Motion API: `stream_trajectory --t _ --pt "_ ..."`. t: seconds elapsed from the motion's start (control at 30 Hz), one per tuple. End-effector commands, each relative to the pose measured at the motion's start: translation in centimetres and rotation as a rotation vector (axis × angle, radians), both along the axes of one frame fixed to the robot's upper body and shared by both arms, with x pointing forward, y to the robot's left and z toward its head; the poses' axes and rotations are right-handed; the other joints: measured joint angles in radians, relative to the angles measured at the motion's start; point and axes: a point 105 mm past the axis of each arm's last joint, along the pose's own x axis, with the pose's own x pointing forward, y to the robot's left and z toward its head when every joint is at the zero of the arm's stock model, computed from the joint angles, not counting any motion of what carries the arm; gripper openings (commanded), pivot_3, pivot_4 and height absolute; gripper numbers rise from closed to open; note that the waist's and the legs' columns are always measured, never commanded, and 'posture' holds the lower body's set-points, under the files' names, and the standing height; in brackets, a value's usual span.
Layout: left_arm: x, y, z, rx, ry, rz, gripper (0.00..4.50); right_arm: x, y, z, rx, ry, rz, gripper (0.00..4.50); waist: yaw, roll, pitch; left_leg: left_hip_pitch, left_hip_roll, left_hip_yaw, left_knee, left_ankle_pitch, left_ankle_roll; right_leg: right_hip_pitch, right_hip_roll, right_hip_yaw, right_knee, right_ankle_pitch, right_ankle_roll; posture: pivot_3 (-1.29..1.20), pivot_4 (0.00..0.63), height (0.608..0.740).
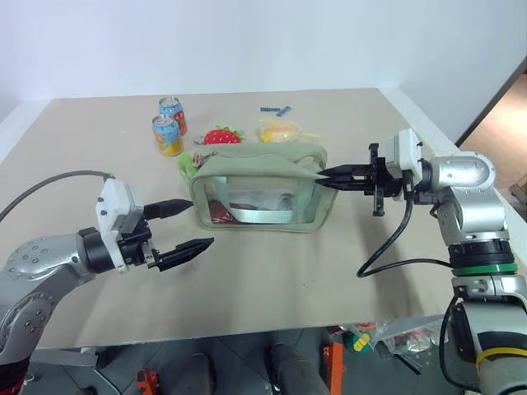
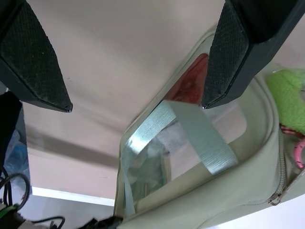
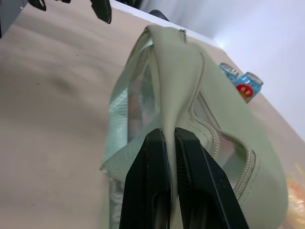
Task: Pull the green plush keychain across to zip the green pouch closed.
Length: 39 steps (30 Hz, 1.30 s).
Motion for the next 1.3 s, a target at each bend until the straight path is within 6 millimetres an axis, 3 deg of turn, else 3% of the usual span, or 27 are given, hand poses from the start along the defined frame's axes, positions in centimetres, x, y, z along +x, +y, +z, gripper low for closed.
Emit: stream_trajectory --t 0.03,0.2,0.6,1.03,1.07,1.23,1.3 --pt "-0.4 -0.3 1.0 0.000 -0.048 -0.009 4.50 0.0 0.0 -0.4 0.024 0.069 -0.041 0.76 0.000 0.000 0.000 0.000 0.000 0.000 0.000 0.000 0.000 0.000 0.000 0.000 0.000 0.000 0.000 0.00 0.150 0.740" --pt "-1.0 -1.7 1.3 -0.020 -0.047 -0.066 4.50 0.1 0.0 0.5 0.129 0.025 -0.122 2.43 0.000 0.000 0.000 0.000 0.000 0.001 0.000 0.000 0.000 0.000 0.000 0.001 0.000 0.000 0.001 0.00 0.150 0.740" --pt "-1.9 -3.9 1.5 0.006 -0.037 -0.239 4.50 -1.1 -3.1 0.7 0.254 0.140 -0.336 2.43 0.001 0.000 0.000 0.000 -0.001 0.000 0.001 0.000 0.000 0.000 0.000 0.001 0.000 0.001 0.001 0.00 0.150 0.740" --pt "-1.5 -4.1 1.3 0.038 -0.035 -0.274 4.50 -1.0 -1.0 -1.2 0.247 0.230 -0.289 2.43 0.000 0.000 0.000 0.000 -0.001 0.000 0.001 0.000 0.000 0.000 0.000 0.001 0.000 0.001 0.001 0.00 0.150 0.740" --pt "-1.5 -4.1 1.2 0.039 -0.034 -0.271 4.50 -1.0 -0.9 -1.2 0.250 0.236 -0.282 1.86 0.000 0.000 0.000 0.000 -0.001 0.000 0.001 0.000 0.000 0.000 0.000 0.001 0.000 0.001 0.001 0.00 0.150 0.740" --pt "-1.5 -4.0 1.0 0.040 -0.033 -0.256 4.50 -1.2 -0.5 -0.9 0.250 0.230 -0.244 0.23 0.000 0.000 0.000 0.000 -0.001 0.000 0.001 0.000 0.000 0.000 0.000 0.002 0.000 0.001 0.001 0.00 0.150 0.740" --pt "-1.5 -3.9 0.9 0.041 -0.031 -0.250 4.50 -1.4 -0.3 -0.8 0.234 0.216 -0.218 0.03 0.000 0.000 0.000 0.000 0.000 0.000 0.001 0.000 0.000 0.000 0.000 0.001 0.000 0.001 0.001 0.00 0.150 0.740"
